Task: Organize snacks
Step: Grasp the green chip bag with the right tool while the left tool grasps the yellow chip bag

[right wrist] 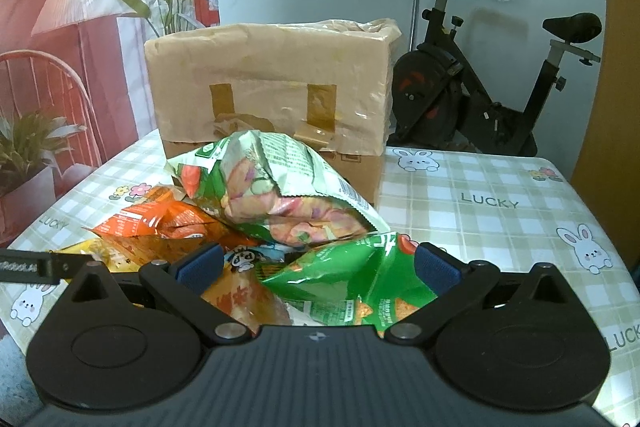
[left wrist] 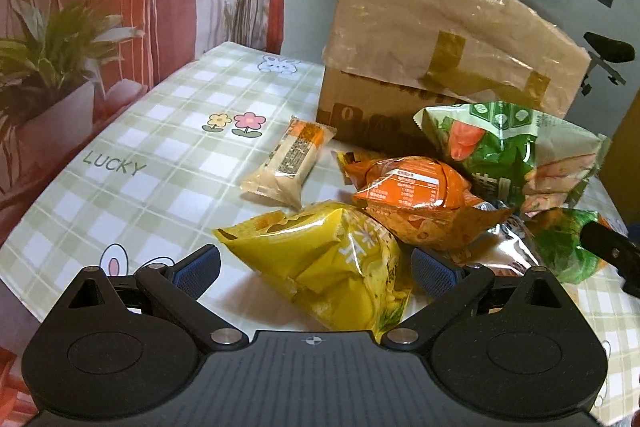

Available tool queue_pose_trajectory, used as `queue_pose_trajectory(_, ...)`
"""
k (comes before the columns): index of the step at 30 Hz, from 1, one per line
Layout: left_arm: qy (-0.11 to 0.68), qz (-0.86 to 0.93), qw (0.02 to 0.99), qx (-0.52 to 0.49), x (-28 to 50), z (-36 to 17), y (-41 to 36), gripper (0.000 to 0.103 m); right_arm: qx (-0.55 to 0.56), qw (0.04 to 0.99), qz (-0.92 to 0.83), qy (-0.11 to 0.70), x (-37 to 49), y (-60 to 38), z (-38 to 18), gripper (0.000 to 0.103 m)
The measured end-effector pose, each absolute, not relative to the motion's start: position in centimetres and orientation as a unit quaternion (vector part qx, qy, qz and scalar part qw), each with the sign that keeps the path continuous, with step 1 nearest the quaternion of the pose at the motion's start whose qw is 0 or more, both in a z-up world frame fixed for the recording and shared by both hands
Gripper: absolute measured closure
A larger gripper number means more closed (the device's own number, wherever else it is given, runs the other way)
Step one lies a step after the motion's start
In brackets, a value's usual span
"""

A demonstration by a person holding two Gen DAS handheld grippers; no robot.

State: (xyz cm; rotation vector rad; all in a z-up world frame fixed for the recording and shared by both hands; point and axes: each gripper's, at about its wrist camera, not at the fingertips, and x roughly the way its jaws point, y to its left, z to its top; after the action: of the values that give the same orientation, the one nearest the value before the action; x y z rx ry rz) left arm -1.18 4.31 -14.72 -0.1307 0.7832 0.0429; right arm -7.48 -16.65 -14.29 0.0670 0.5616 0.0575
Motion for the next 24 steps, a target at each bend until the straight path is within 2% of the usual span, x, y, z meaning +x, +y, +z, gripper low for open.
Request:
queue_pose_trajectory(10,0.406,0.032,0.910,-0.077,0.4,-16.7,4.1,0.001,0.005,0.957,0.023,0.290,-7.7,-17.3,-15.5,0.000)
queue_pose_trajectory(24,0.419,0.033,0.902,-0.095,1.1,-17.9,4.4,0.001,-0.187,0.936,0.067,0.292,-5.8,-16.2,-17.5,0.000)
